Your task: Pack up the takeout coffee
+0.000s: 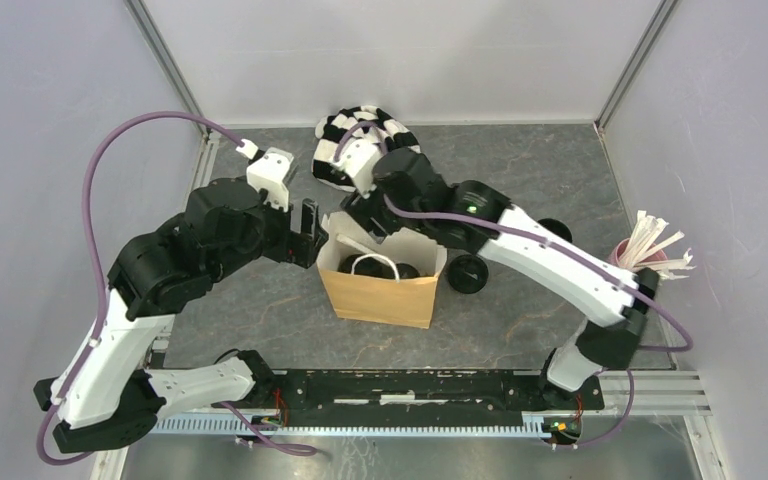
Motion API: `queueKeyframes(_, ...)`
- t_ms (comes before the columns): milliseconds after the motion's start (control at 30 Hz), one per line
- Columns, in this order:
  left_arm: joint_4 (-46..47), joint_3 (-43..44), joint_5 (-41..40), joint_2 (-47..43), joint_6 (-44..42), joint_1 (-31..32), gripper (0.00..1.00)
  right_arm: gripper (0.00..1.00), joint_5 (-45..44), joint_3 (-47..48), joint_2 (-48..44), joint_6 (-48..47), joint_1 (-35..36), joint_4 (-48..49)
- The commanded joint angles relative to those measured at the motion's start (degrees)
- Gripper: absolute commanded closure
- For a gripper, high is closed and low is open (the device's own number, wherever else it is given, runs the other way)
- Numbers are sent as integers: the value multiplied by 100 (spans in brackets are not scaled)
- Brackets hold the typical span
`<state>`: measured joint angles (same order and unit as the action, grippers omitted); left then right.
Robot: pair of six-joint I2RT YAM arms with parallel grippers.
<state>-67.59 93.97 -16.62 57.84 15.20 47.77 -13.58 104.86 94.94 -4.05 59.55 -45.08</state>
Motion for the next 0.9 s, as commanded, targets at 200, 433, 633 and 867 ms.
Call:
queueKeyframes(200, 467, 1001, -450, -101, 179, 22, 4, 2, -1865, -307, -2622, 1765, 22, 94)
queueKeyframes(433, 1196, 1423, -617, -102, -114, 22, 0, 2, -1926, -689, -3722, 1672, 22, 591)
queueKeyframes(633, 1515, 1702, -599, 2, -238, 22, 0, 2, -2036, 403, -3288, 1539, 22, 98)
queueKeyframes(867, 1425, 2301, -480, 231, -183, 22, 0, 2, -1802, 220, -3425, 1663, 20, 449)
